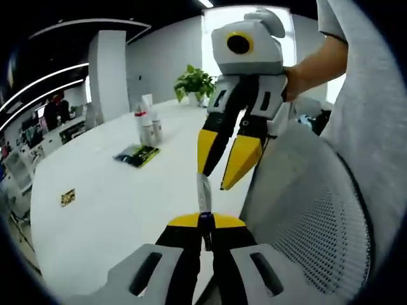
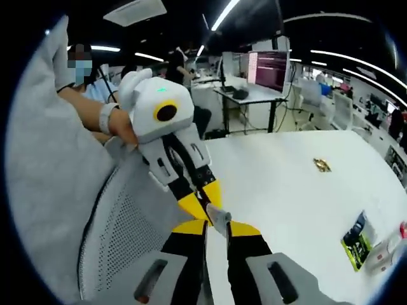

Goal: Arrange the skincare products in the storage area until every visible bottle or jar stands upright without overlapping.

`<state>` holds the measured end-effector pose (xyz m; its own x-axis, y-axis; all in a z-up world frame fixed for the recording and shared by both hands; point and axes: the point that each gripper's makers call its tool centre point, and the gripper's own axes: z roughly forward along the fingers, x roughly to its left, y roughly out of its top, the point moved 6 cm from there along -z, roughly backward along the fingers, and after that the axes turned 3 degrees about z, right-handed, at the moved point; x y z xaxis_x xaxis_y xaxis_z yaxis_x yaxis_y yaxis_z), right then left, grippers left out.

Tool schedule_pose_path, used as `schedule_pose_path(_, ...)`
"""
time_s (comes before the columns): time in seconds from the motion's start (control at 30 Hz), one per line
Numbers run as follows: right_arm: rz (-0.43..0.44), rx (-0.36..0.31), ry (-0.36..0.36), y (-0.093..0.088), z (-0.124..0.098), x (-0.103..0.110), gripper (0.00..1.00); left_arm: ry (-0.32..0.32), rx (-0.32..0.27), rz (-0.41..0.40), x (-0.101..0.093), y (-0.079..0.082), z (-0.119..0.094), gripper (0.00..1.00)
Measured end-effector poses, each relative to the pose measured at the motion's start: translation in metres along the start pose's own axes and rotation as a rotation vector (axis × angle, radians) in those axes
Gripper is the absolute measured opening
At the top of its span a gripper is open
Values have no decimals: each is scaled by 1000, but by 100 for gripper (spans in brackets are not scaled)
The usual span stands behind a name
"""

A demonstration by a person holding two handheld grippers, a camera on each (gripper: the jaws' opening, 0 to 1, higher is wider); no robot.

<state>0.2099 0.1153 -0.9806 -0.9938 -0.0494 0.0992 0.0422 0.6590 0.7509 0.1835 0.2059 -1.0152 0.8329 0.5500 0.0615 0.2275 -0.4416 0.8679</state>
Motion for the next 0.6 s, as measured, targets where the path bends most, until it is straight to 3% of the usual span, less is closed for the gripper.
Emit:
schedule_pose_path(0.17,-40,20,73,-2,-1,6,8,-32,-1,25,-4,-1,1,0)
schedule_pose_path(0.3,-46,28,95,-5,-2,2,0,-76,-12,62,-9,1,0,0)
schedule_pose_path(0.4,76,10,151,-9,0,2,0,-98,-18,38,-12,1,0,0)
schedule_pose_path(0.47,59,-18,150,-8,-2,3,1,-93,-66,19,-10,7,-2,0)
schedule_pose_path(0.6,94,-26,159,-8,0,2,4,-96,-40,-3,-8,3,-2,0)
